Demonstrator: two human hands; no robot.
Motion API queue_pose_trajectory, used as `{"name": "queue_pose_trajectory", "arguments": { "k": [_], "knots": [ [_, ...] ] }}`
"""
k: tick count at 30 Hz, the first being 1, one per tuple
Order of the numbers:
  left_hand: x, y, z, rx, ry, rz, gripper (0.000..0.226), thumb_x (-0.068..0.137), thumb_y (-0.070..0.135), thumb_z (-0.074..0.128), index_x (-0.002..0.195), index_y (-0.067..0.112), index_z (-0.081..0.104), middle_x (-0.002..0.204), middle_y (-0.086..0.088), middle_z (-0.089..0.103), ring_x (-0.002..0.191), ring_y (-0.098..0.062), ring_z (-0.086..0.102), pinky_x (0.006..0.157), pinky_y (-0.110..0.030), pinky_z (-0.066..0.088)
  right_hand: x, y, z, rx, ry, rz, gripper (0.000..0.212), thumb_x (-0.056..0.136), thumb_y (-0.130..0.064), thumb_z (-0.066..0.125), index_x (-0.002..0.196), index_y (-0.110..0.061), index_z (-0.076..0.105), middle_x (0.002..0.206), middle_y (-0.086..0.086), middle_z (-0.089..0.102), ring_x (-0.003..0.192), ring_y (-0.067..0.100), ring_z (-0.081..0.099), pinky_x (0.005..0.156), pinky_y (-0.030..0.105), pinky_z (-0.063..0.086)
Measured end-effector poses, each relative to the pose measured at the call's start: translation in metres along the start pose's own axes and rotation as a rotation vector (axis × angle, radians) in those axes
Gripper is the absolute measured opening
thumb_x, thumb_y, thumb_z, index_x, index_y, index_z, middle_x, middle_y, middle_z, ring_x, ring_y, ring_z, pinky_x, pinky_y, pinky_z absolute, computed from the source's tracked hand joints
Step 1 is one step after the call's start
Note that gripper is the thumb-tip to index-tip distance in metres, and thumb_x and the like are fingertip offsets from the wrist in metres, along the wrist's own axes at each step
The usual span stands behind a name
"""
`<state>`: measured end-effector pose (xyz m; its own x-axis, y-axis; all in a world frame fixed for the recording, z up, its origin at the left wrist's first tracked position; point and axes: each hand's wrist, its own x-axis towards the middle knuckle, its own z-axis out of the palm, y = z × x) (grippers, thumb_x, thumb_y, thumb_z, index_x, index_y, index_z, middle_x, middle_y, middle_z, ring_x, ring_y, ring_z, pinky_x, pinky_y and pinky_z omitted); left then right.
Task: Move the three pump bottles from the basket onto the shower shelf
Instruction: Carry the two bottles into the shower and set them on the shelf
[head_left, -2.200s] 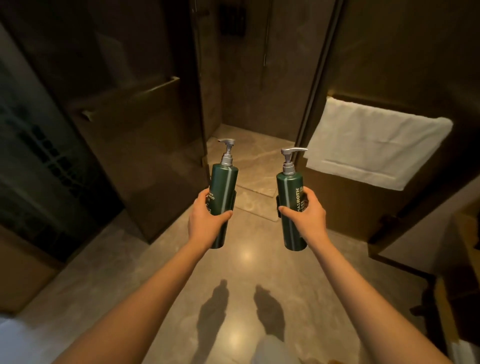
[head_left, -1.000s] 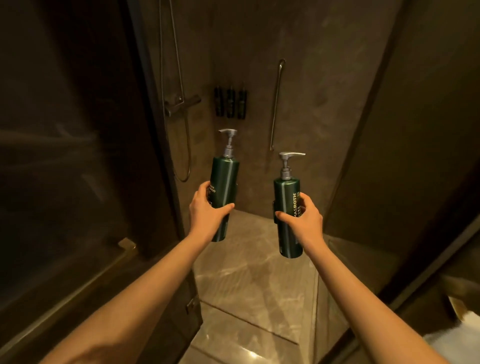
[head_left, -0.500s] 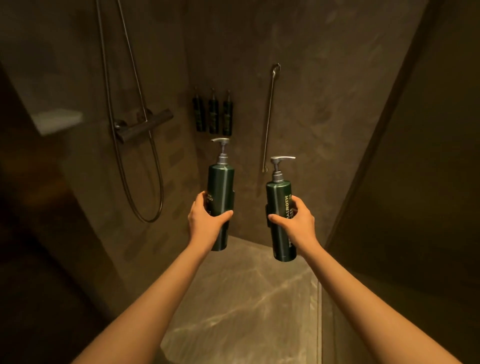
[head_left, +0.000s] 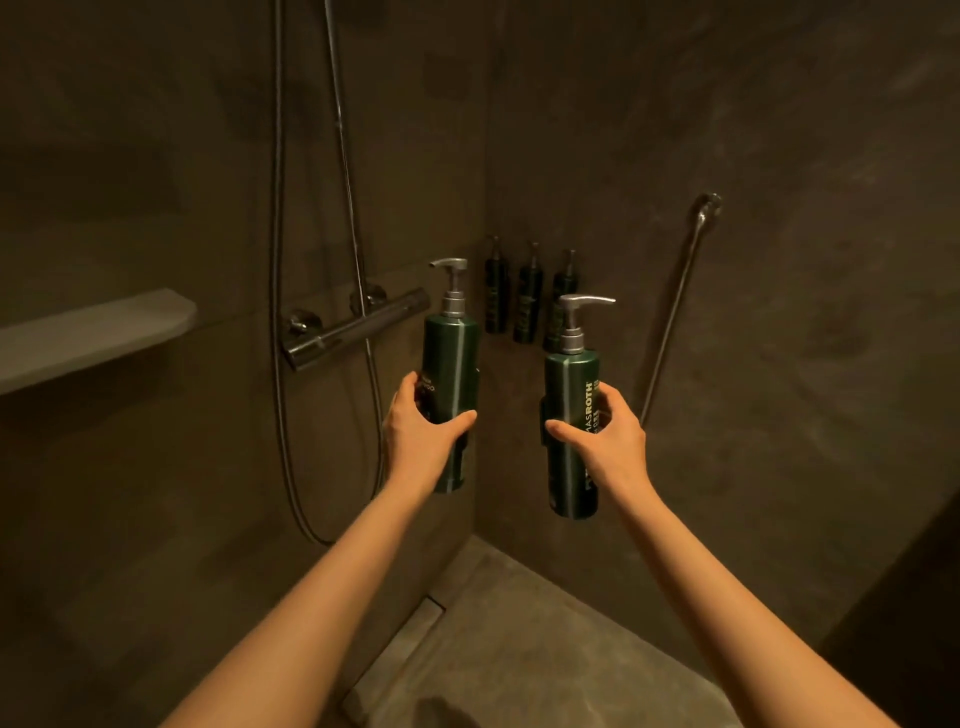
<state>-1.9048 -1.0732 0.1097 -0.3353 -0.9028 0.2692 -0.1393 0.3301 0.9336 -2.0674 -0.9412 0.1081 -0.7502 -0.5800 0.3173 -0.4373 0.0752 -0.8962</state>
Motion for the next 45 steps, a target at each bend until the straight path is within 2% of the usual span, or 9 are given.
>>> {"name": "queue_pose_trajectory", "arguments": {
  "k": [5,10,16,20,23,29,34,40,45],
  "knots": [
    [0.064,0.006,-0.007,0.021,0.108,0.056,0.080,0.066,0.030,0.083,0.134,0.026,0.042,0.127,0.004,0.055,0.115,-0.017,0.054,0.090,-0.032,0.044,0.073,-0.015,0.049,0.071,-0.089,-0.058,0.071,0.069,-0.026,0.082,0.130,-0.021,0.047,0.120,-0.004,0.056,0.104,0.009,0.051,0.085,0.026,0.042],
    [0.108,0.028,-0.028,-0.010,0.224,0.122,0.079,0.065,0.027,0.084,0.133,0.027,0.044,0.109,0.017,0.055,0.105,-0.007,0.055,0.082,-0.023,0.043,0.126,-0.043,0.090,0.163,-0.194,-0.144,0.075,0.069,-0.026,0.082,0.134,-0.019,0.045,0.118,-0.009,0.053,0.106,0.008,0.050,0.086,0.024,0.042],
    [0.139,0.054,-0.058,0.032,0.415,0.194,0.074,0.067,0.014,0.083,0.130,0.022,0.046,0.099,0.024,0.055,0.089,0.008,0.056,0.069,-0.005,0.046,0.185,-0.086,0.144,0.385,-0.434,-0.259,0.067,0.070,-0.018,0.080,0.128,-0.023,0.047,0.099,-0.024,0.054,0.086,-0.009,0.053,0.066,0.011,0.041],
    [0.145,0.077,-0.070,0.106,0.637,0.195,0.070,0.067,0.010,0.082,0.127,0.022,0.047,0.094,0.026,0.053,0.078,0.014,0.058,0.060,0.001,0.045,0.212,-0.112,0.177,0.527,-0.627,-0.345,0.062,0.069,-0.017,0.080,0.120,-0.031,0.049,0.099,-0.021,0.058,0.085,-0.009,0.060,0.060,0.010,0.047],
    [0.142,0.097,-0.082,0.162,0.769,0.166,0.074,0.069,0.015,0.081,0.133,0.018,0.045,0.100,0.021,0.052,0.089,0.004,0.055,0.066,-0.004,0.044,0.226,-0.136,0.197,0.584,-0.775,-0.405,0.062,0.067,-0.016,0.082,0.116,-0.034,0.049,0.098,-0.019,0.060,0.084,-0.014,0.060,0.058,0.007,0.049],
    [0.125,0.132,-0.127,0.352,1.004,0.134,0.076,0.070,0.020,0.081,0.135,0.021,0.042,0.112,0.011,0.051,0.101,-0.009,0.053,0.075,-0.016,0.043,0.228,-0.189,0.238,0.711,-0.985,-0.441,0.066,0.064,-0.010,0.084,0.121,-0.024,0.053,0.098,-0.014,0.062,0.090,0.004,0.062,0.070,0.019,0.049],
    [0.108,0.148,-0.181,0.472,1.150,0.051,0.078,0.070,0.023,0.081,0.136,0.021,0.042,0.129,-0.003,0.056,0.114,-0.020,0.056,0.096,-0.037,0.048,0.200,-0.238,0.268,0.782,-1.087,-0.498,0.062,0.064,-0.014,0.084,0.116,-0.030,0.054,0.095,-0.019,0.062,0.085,-0.002,0.061,0.067,0.016,0.048],
    [0.093,0.123,-0.240,0.492,1.294,0.025,0.079,0.069,0.022,0.082,0.137,0.018,0.041,0.132,-0.007,0.056,0.118,-0.024,0.056,0.096,-0.037,0.047,0.157,-0.269,0.308,0.815,-1.173,-0.537,0.061,0.065,-0.014,0.083,0.112,-0.036,0.050,0.095,-0.021,0.059,0.085,-0.004,0.059,0.066,0.016,0.046],
    [0.088,0.090,-0.278,0.500,1.341,0.005,0.077,0.068,0.023,0.083,0.135,0.020,0.044,0.131,-0.005,0.056,0.116,-0.021,0.056,0.089,-0.029,0.045,0.136,-0.286,0.338,0.805,-1.187,-0.562,0.061,0.066,-0.017,0.083,0.110,-0.040,0.049,0.095,-0.022,0.059,0.084,-0.006,0.058,0.063,0.013,0.043]
  ]
}}
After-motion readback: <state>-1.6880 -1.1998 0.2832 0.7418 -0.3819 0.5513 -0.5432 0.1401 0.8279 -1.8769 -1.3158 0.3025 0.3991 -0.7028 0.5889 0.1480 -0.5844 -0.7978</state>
